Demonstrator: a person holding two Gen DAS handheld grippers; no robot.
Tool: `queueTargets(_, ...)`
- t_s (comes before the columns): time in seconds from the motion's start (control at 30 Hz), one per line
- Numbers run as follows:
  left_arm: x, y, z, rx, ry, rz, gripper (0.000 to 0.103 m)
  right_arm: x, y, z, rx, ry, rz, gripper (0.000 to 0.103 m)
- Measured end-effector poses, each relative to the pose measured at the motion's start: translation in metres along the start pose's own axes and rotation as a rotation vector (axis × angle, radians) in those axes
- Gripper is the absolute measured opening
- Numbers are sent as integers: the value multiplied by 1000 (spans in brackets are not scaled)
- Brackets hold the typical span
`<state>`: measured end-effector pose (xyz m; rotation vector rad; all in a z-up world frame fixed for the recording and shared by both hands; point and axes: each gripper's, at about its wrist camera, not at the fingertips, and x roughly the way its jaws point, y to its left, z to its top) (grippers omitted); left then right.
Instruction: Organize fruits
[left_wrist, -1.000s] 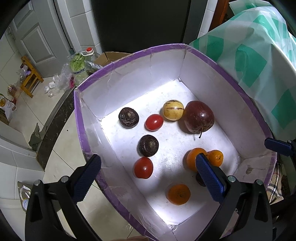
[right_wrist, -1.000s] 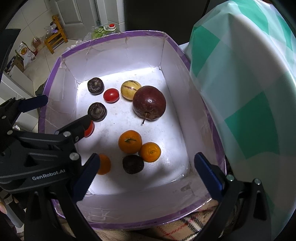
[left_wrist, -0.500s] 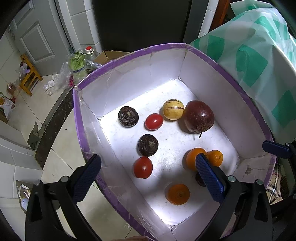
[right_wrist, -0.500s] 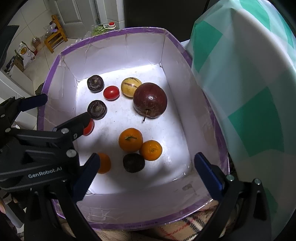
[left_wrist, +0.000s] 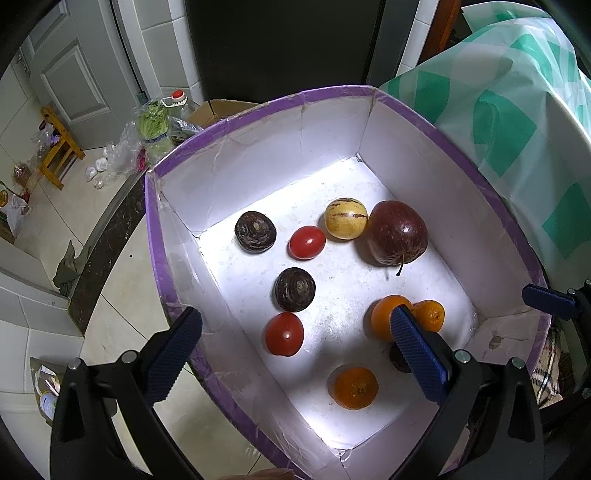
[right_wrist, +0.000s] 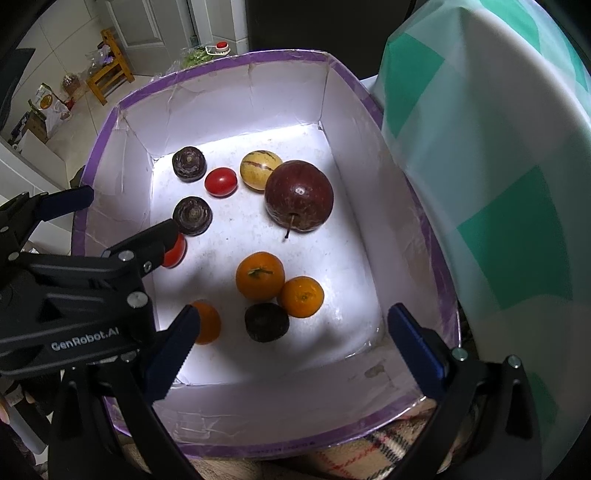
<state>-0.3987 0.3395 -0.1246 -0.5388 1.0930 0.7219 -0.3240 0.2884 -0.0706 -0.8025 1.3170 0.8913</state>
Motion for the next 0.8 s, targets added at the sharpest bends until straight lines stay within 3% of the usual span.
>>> queueTargets(0.23,-1,2,0,-16,-15,-4,99,1,1,-2,-4,2,1,102)
queueTargets(0.4,-1,11,4,-69,-16,-60,99,0,2,-3,-9,1,0,102)
queueTargets(0.8,-2,3,2,-13,-44,20,99,-2,2,-7,-25,-1,6,102)
